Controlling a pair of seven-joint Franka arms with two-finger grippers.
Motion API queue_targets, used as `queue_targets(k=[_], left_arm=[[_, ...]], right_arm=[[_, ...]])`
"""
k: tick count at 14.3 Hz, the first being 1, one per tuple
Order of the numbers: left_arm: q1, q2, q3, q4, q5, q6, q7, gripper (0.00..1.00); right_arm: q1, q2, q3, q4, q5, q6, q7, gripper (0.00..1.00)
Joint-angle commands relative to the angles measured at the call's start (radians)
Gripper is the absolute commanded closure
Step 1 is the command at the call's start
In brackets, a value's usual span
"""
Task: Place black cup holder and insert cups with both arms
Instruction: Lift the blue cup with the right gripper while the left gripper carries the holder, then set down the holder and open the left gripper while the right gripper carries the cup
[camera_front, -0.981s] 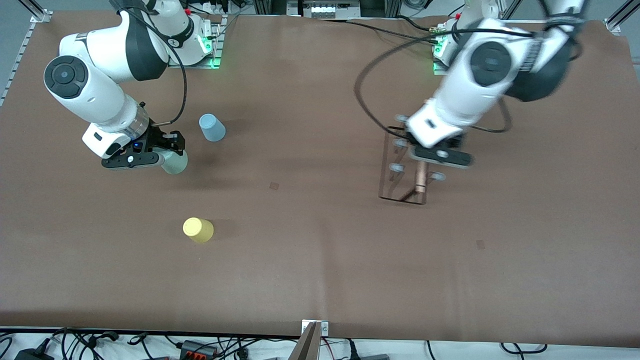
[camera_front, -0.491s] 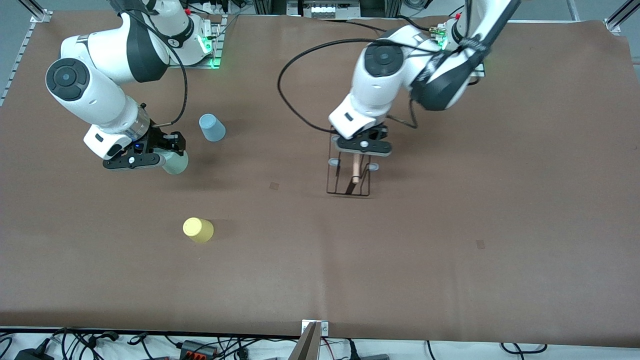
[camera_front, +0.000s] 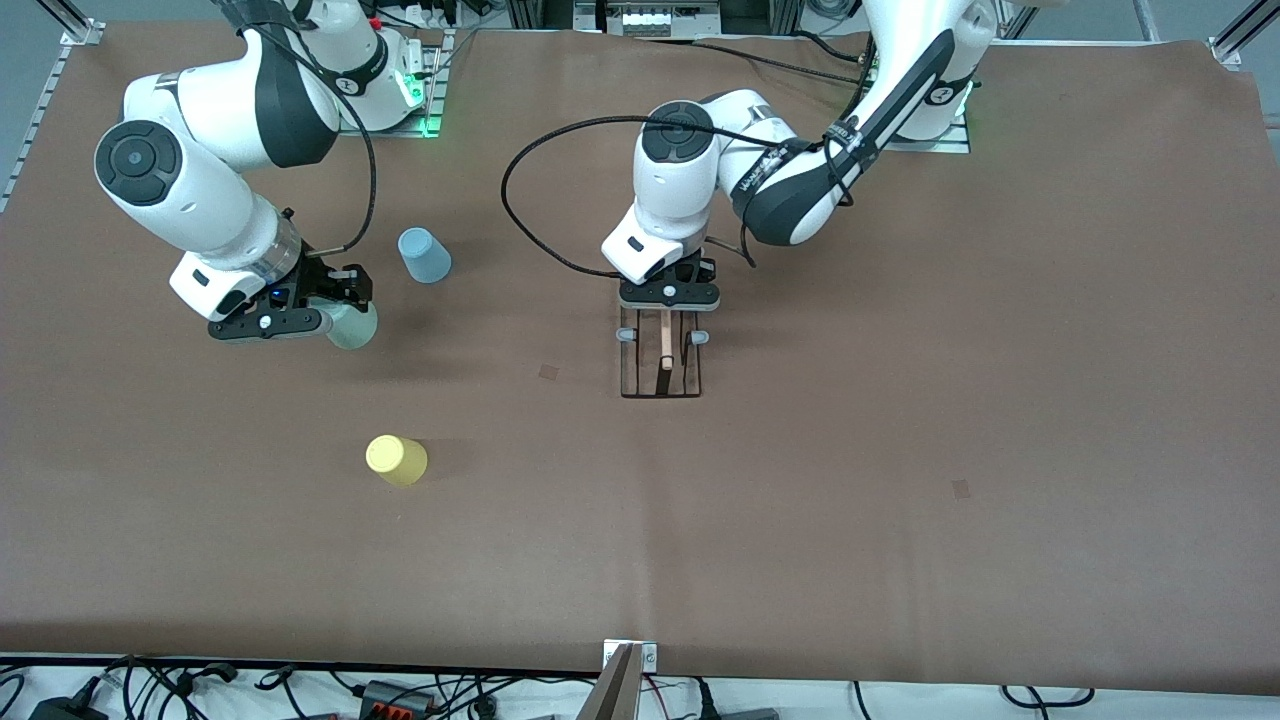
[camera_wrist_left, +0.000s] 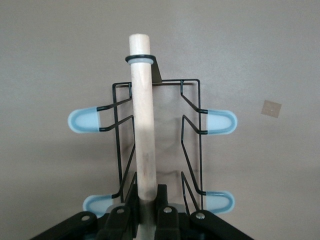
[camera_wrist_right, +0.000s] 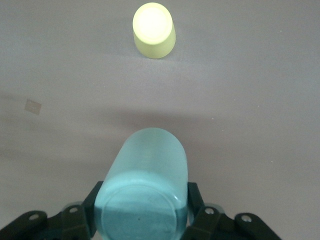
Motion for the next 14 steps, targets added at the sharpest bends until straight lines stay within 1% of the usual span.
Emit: queue_targets(k=[1,2,3,4,6,7,9,10,11,12,13,14], left_arm=[[-0.008,0.005,-0.001,0.036,0.03,-0.015,-0.016,0.95],[-0.008,0.007,-0.001,0.036,0.03,-0.015,-0.016,0.95],[-0.009,0.013,-0.001,0.036,0.03,-0.015,-0.016,0.9],[-0.011,0.013,-0.001,0.036,0.03,-0.015,-0.016,0.79],[-0.014,0.011,0.001,0.036,0.031,-0.015,-0.005,0.02],[-0.011,0.004,0.001,0.037,0.034,-0.021,-0.001,0.0],[0.004,-0.028,0.001,0.039,0.034,-0.038,0.036,0.0],[0.015,-0.062,0.004,0.042,0.033,-0.084,0.076,0.0],[0.041,-0.082,-0.001,0.066,0.03,-0.148,0.113,0.0],[0.052,-0.097,-0.001,0.103,0.03,-0.24,0.163,0.0],[0.06,-0.105,-0.001,0.146,0.028,-0.323,0.22,0.0],[0.081,-0.107,-0.001,0.189,0.027,-0.404,0.279,0.0]], right_arm=[[-0.004,0.006,0.002,0.01,0.003,-0.004,-0.015,0.79],[-0.005,0.006,0.002,0.008,0.003,-0.006,-0.015,0.79],[-0.007,0.006,0.002,0.008,0.003,-0.009,-0.015,0.79],[-0.007,0.006,0.002,0.008,0.003,-0.009,-0.015,0.79],[-0.008,0.011,0.002,0.008,0.003,-0.013,-0.015,0.79],[-0.008,0.011,0.002,0.008,0.003,-0.015,-0.015,0.79],[-0.007,0.011,0.002,0.008,0.009,-0.017,0.0,0.79],[0.001,0.006,0.002,0.008,0.011,-0.02,0.01,0.79],[0.01,0.002,0.007,0.01,0.02,-0.027,0.042,0.79],[0.027,-0.006,0.014,0.012,0.045,-0.042,0.11,0.79],[0.048,-0.014,0.031,0.013,0.061,-0.05,0.167,0.79],[0.064,-0.031,0.068,0.013,0.066,-0.052,0.227,0.79]])
